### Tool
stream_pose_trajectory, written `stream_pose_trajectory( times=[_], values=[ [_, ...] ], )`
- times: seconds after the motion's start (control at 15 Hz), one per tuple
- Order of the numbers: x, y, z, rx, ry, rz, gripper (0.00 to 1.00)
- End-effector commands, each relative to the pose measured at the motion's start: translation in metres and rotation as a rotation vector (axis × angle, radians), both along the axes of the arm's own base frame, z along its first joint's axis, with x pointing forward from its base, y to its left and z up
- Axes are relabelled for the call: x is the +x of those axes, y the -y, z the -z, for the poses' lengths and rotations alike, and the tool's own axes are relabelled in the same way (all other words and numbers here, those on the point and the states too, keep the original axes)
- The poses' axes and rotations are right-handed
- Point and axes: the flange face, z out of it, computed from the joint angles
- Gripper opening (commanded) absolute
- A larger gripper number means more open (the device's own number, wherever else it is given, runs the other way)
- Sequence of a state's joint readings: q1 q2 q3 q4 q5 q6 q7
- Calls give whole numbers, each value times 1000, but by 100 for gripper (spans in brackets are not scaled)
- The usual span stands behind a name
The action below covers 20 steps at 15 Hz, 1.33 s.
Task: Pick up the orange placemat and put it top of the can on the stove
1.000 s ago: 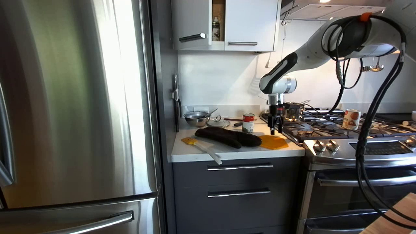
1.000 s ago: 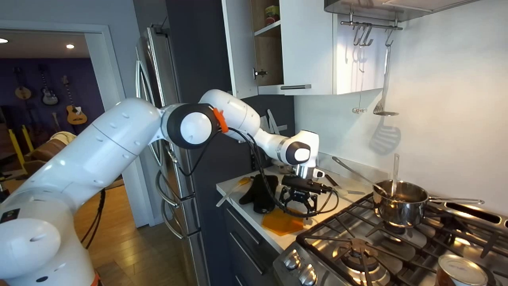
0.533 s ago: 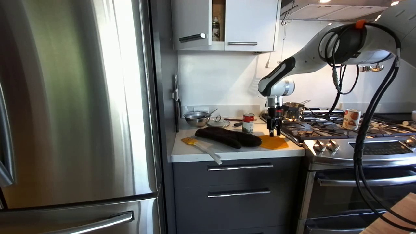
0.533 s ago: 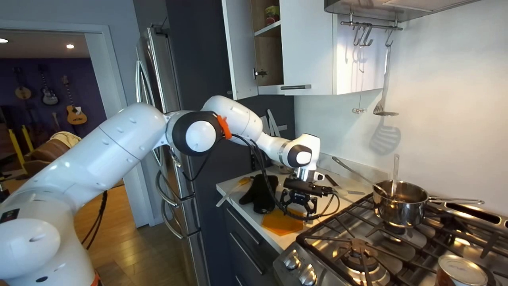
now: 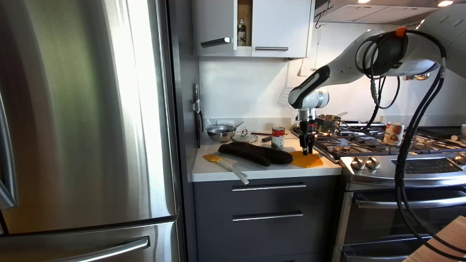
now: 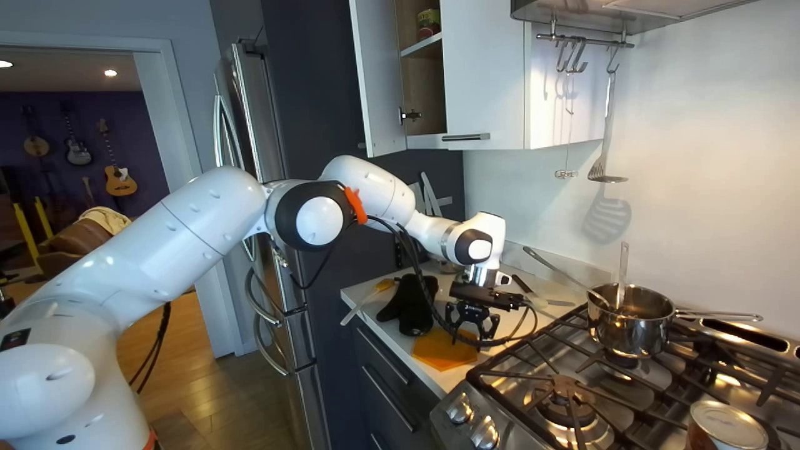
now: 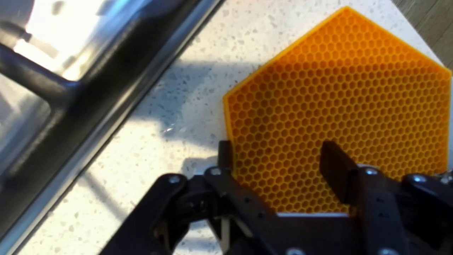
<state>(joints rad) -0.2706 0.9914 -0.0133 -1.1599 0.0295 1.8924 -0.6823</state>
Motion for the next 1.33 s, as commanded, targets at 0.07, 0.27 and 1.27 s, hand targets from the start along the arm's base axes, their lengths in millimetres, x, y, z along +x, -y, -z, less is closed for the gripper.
stream_pose_trajectory(
  times=[0.07, 0.27, 1.27],
  values=[
    [2, -1, 2, 34, -7, -44, 59],
    [4, -2, -2, 49, 3, -61, 59],
    [19, -5, 5, 30, 112, -61, 41]
  ],
)
